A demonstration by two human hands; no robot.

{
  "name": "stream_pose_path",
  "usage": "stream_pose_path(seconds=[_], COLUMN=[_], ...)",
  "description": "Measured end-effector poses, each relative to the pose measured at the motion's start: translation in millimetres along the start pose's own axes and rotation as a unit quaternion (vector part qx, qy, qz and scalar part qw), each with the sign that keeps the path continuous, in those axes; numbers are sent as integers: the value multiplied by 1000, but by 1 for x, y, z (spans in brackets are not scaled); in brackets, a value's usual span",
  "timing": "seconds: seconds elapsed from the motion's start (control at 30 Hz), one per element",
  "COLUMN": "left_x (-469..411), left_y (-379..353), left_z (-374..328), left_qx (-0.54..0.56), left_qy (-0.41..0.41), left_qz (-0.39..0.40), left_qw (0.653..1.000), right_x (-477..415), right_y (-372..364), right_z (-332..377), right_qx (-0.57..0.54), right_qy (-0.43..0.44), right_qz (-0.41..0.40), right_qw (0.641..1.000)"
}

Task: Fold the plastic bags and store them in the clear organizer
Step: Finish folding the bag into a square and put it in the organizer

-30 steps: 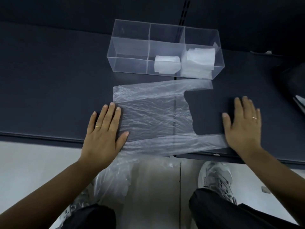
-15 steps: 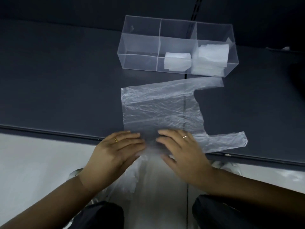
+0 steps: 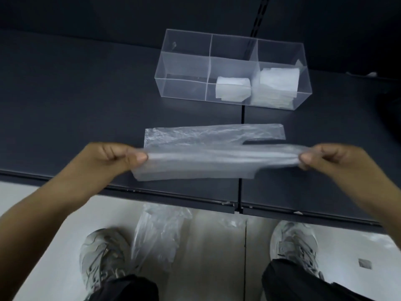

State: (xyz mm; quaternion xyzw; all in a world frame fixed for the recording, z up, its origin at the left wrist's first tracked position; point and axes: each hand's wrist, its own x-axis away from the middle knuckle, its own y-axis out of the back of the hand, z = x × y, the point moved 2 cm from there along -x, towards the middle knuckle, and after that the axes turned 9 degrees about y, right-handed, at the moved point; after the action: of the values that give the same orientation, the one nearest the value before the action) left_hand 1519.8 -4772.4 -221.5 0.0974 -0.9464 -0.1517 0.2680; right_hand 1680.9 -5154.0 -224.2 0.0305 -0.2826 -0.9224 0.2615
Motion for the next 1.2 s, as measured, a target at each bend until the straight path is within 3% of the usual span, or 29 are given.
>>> stream_pose_path(seconds=[0.13,0.4,0.47,0.53,0.63,0.67,0.77,0.87,0.93,1.03,1.1,1.2], left_x=[-44,-83,-77,-65,-54,-53,-56,-58,-57,-54,-52,-50], left_y=[-4,-14,-19,-30,-62,-71,-82,-83,-83,-83,-82,-78], left_z=[2,11,8,1,0,3,21,31,29,27,25,26], left_qx=[34,-163,-202,-269,-365,-396,-470,-518,-526,-533,-537,-540], left_qy=[43,39,6,-92,-256,-258,-155,-136,-132,-131,-133,-120], left_qz=[-97,-214,-261,-336,-281,-234,-146,-146,-141,-127,-118,-121], left_qw=[994,962,944,898,850,849,856,832,828,826,825,824], right_x=[-40,-77,-80,-82,-80,-79,-75,-73,-70,-61,-59,-62], right_y=[-8,-25,-25,-26,-28,-28,-34,-65,-109,-176,-193,-174], right_z=[-25,-47,-46,-43,-37,-34,-11,35,66,81,65,30], right_qx=[-15,92,110,122,149,156,233,291,252,232,291,393], right_qy=[-49,-80,-83,-90,-98,-104,-91,98,221,264,244,225], right_qz=[-74,-142,-147,-145,-137,-133,-155,-193,-89,120,160,151], right_qw=[996,982,979,978,975,973,956,932,938,928,911,879])
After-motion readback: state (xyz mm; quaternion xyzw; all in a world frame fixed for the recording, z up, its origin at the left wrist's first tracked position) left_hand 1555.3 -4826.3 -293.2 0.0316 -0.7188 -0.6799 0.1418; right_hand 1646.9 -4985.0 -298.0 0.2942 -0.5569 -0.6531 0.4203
